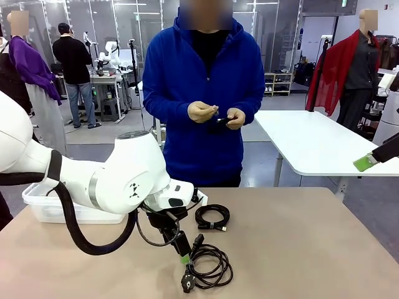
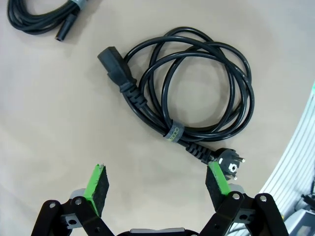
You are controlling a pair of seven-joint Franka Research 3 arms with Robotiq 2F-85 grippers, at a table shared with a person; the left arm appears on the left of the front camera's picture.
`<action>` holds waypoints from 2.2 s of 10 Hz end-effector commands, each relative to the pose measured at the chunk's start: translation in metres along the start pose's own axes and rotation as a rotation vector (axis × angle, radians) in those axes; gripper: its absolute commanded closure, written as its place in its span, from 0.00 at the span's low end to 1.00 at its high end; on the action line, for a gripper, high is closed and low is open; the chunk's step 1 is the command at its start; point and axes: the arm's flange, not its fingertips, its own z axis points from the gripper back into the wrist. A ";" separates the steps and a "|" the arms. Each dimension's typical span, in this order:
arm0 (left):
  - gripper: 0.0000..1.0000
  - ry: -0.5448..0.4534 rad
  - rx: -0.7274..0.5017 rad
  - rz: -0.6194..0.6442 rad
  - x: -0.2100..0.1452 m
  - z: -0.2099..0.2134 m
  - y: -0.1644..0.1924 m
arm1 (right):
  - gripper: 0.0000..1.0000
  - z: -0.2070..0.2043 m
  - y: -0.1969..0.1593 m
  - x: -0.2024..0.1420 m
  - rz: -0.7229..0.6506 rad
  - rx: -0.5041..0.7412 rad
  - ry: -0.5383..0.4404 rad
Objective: Organize and store the cables.
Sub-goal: Place the Power Cable into the Organizing box.
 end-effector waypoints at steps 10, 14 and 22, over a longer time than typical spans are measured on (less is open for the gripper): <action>0.00 0.002 -0.014 -0.005 0.009 -0.005 -0.010 | 0.00 0.001 0.000 0.002 -0.014 0.002 0.005; 0.00 0.007 -0.018 -0.003 0.008 -0.006 -0.010 | 0.00 0.001 0.000 0.002 -0.014 0.002 0.005; 0.00 0.093 -0.037 0.257 0.015 -0.008 -0.023 | 0.00 0.001 0.000 0.002 -0.014 0.002 0.005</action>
